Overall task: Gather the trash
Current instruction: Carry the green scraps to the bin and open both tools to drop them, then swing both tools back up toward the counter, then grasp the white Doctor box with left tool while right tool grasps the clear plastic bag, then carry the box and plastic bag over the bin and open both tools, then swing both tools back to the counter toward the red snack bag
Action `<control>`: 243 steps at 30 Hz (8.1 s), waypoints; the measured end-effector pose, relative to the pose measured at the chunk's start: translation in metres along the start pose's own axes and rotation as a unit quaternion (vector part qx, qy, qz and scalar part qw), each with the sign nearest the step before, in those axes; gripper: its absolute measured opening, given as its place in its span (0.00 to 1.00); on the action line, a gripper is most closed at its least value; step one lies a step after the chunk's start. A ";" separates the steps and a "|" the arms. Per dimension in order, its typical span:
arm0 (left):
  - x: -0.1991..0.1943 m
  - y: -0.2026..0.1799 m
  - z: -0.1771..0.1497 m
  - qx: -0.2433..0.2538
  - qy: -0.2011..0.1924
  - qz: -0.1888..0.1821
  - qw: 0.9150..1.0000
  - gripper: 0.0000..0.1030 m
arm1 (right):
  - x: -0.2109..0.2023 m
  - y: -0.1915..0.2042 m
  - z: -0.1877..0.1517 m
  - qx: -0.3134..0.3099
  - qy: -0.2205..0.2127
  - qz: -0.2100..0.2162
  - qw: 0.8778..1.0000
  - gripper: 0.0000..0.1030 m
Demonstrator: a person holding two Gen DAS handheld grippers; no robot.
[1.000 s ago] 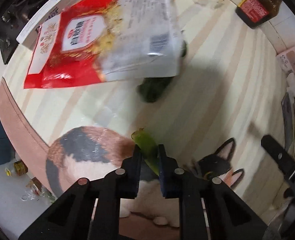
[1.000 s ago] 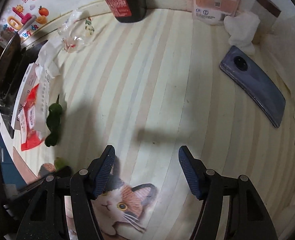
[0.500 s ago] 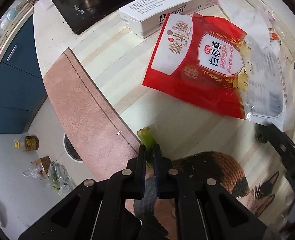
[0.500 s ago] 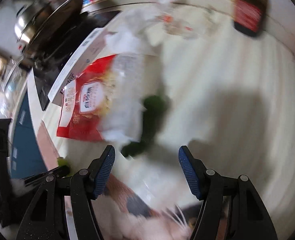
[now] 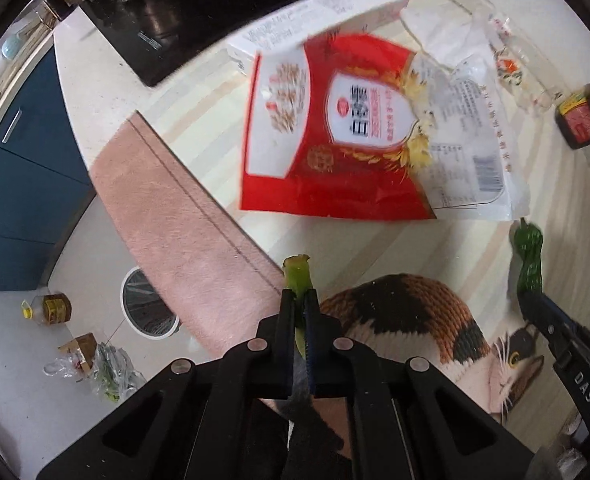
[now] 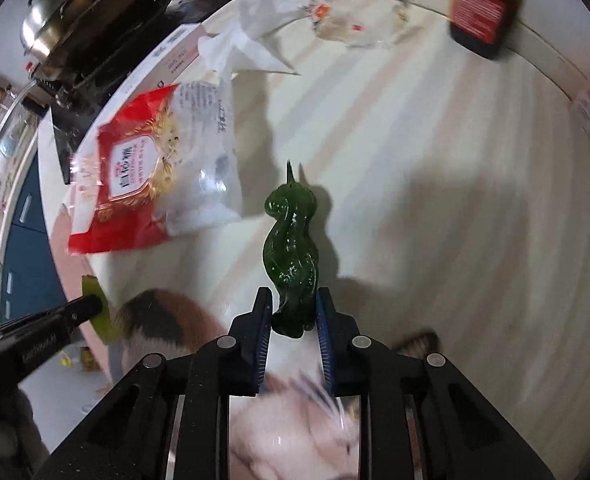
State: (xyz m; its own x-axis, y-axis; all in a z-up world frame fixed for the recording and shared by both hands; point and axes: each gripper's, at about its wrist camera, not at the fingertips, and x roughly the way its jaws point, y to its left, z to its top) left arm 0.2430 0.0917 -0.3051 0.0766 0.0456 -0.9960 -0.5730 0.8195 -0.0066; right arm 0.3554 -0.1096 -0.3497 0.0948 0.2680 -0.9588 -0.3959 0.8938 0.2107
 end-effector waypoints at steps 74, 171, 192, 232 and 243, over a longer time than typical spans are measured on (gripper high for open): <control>0.238 0.526 -0.273 -0.404 0.004 0.096 0.910 0.97 | 0.391 0.484 -0.269 -0.419 0.088 -0.015 0.904 1.00; -0.039 0.374 -0.070 -0.224 -0.101 0.035 0.969 0.45 | -0.001 0.352 -0.029 -0.234 -0.022 0.130 0.963 0.01; 0.422 0.570 -0.209 -0.441 0.127 -0.117 0.881 0.45 | 0.520 0.451 -0.283 -0.289 0.305 0.052 0.906 0.01; -0.020 0.467 -0.283 -0.360 -0.065 0.086 0.927 0.96 | 0.084 0.481 -0.258 -0.413 0.076 0.030 0.907 1.00; -0.103 0.421 -0.300 -0.364 -0.111 0.074 0.922 0.96 | -0.048 0.457 -0.251 -0.420 0.038 0.077 0.904 1.00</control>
State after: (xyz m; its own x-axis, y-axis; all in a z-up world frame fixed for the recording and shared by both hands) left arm -0.2510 0.2605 -0.2325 0.0725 0.3074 -0.9488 -0.9800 0.1988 -0.0105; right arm -0.0591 0.1959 -0.2552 -0.0704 0.3121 -0.9474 -0.9555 0.2517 0.1539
